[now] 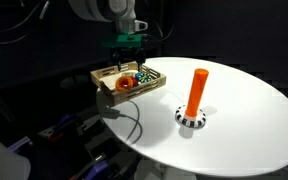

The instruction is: Remove the orange circular object from the box

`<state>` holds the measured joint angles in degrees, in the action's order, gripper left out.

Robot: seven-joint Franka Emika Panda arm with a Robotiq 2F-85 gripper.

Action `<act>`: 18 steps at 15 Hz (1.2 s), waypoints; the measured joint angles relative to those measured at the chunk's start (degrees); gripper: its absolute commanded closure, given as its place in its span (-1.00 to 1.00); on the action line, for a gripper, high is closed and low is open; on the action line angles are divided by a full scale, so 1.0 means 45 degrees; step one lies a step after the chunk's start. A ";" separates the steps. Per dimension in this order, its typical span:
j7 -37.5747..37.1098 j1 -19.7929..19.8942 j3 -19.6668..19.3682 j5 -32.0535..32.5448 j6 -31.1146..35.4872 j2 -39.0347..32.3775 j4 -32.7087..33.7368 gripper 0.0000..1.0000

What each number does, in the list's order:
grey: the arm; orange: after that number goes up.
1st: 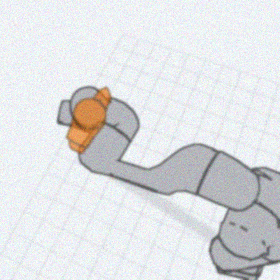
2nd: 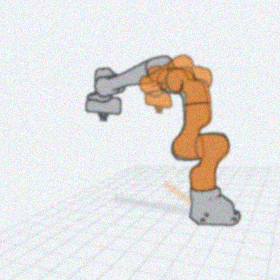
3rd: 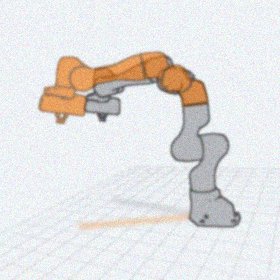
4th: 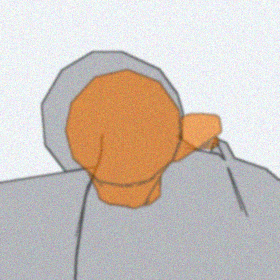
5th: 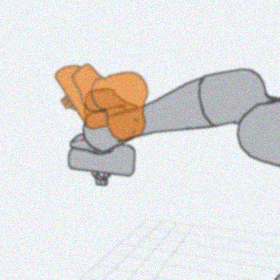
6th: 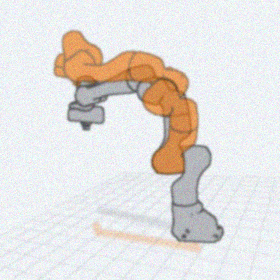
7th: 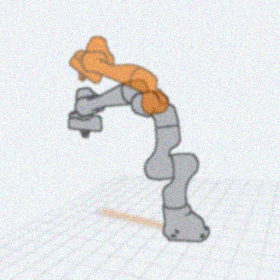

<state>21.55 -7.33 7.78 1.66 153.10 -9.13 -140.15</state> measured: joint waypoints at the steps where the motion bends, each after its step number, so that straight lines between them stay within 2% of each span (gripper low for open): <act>1: 0.0000 0.0000 0.0021 0.0000 0.0000 -0.0007 -0.0043 -1.00; 18: 0.0000 0.0176 0.0046 0.0084 0.1050 -0.1124 -0.0224 -1.00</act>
<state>21.54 -6.54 7.99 2.04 157.83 -14.19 -141.16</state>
